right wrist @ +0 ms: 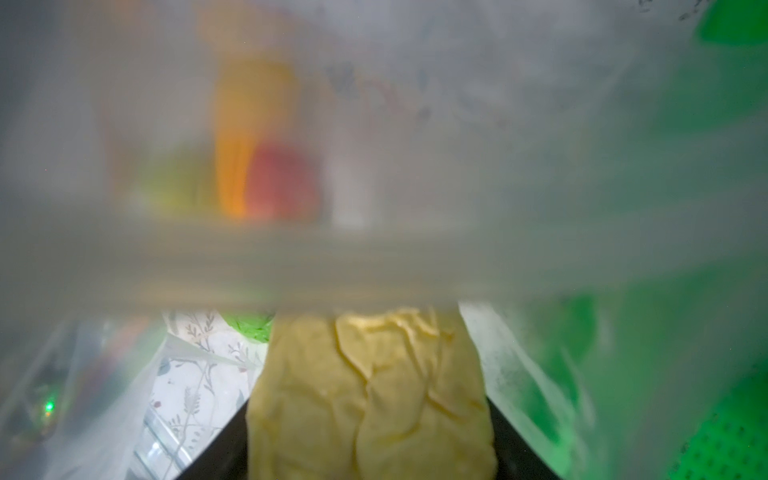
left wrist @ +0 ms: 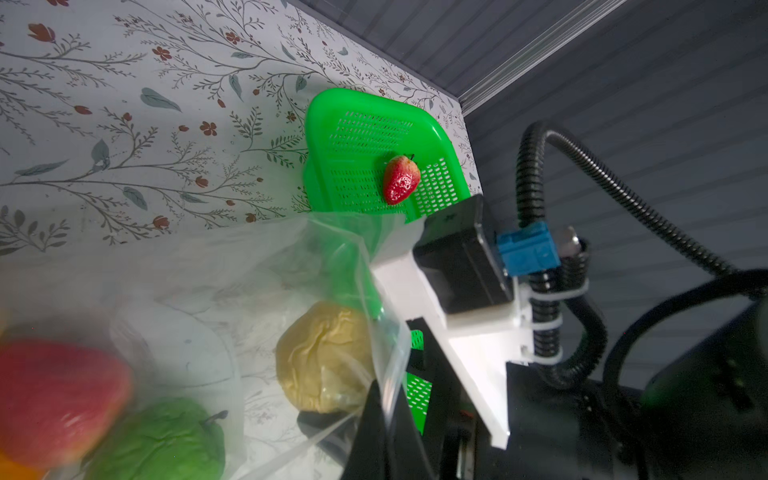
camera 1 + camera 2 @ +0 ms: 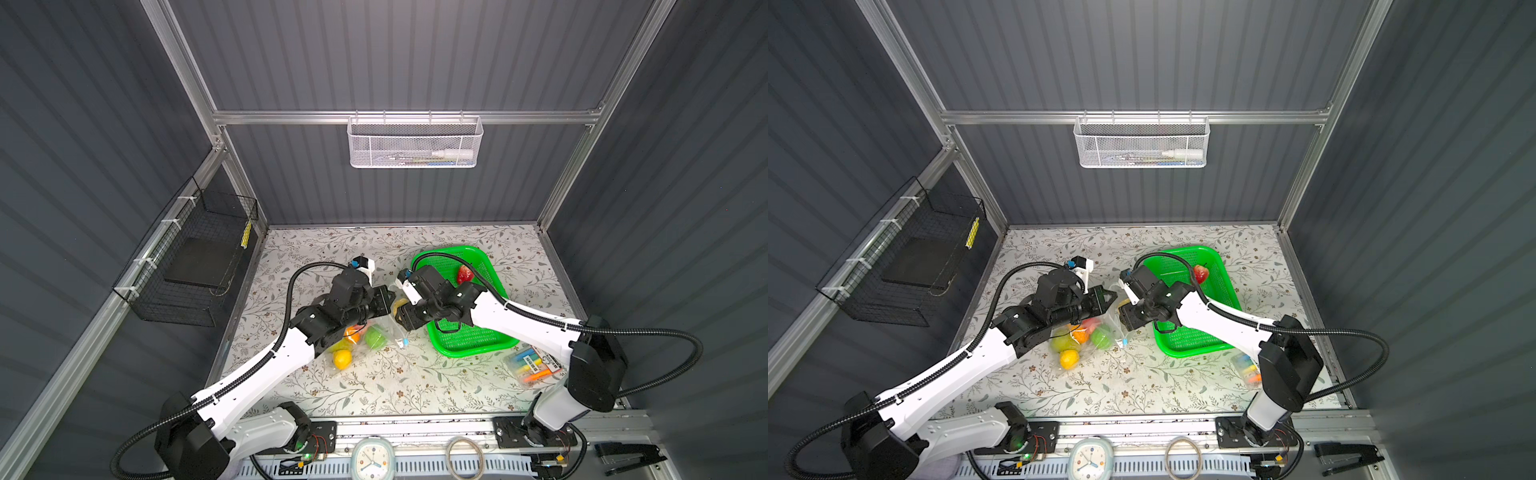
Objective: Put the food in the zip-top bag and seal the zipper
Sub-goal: 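Carry the pale yellow fruit into the bag and release it, then return the right gripper to the basket and grasp the red fruit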
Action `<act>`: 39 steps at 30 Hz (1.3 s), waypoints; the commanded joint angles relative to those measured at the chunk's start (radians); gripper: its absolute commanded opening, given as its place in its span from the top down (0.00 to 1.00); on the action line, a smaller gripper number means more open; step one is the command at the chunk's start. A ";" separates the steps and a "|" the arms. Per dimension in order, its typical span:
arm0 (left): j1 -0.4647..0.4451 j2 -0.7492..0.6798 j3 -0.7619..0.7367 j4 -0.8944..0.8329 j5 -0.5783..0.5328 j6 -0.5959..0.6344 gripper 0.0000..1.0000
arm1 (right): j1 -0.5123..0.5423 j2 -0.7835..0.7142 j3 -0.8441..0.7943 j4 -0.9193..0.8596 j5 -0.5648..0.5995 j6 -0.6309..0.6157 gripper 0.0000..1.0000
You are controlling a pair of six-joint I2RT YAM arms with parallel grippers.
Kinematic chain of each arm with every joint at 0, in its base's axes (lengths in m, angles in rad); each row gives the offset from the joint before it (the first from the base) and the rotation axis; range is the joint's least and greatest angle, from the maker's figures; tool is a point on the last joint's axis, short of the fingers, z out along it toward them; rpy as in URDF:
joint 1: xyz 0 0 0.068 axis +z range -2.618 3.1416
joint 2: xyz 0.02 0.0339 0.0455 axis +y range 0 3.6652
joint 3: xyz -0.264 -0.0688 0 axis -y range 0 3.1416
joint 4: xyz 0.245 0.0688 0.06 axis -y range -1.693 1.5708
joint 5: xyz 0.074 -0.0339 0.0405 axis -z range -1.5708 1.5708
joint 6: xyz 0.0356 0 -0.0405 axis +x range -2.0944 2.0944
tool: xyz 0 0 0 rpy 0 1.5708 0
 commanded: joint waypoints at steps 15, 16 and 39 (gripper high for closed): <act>-0.007 -0.025 -0.004 0.010 -0.001 -0.013 1.00 | 0.012 -0.028 0.043 -0.037 0.025 -0.027 0.21; -0.008 -0.024 -0.004 0.010 -0.001 -0.013 1.00 | 0.012 -0.037 0.045 -0.035 0.023 -0.025 0.21; -0.007 -0.051 -0.025 0.013 -0.002 -0.012 1.00 | -0.352 -0.270 -0.094 -0.032 0.256 0.175 0.01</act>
